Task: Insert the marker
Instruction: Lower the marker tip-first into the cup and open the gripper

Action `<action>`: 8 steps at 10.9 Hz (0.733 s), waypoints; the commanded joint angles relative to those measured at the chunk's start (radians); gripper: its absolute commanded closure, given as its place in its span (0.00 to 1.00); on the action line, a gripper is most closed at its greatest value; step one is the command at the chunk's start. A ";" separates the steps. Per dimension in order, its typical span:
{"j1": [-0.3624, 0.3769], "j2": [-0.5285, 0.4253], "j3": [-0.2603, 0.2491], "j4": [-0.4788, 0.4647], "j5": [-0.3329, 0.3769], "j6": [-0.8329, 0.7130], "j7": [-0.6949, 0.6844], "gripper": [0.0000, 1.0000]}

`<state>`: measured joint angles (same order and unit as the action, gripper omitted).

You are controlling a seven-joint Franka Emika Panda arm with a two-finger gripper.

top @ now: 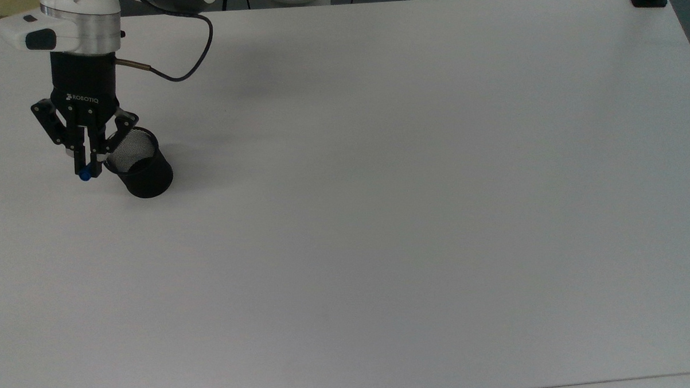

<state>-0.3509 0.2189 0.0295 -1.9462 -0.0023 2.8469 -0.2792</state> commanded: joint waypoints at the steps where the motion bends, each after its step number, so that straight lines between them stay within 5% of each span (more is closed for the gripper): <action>1: -0.003 -0.023 0.006 -0.074 0.027 0.031 -0.064 1.00; 5: 0.010 -0.012 0.006 -0.082 0.027 0.031 -0.061 1.00; 8: 0.004 -0.012 0.007 -0.074 0.027 0.029 -0.052 0.49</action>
<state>-0.3484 0.2214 0.0372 -1.9992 -0.0022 2.8474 -0.3059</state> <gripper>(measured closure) 0.815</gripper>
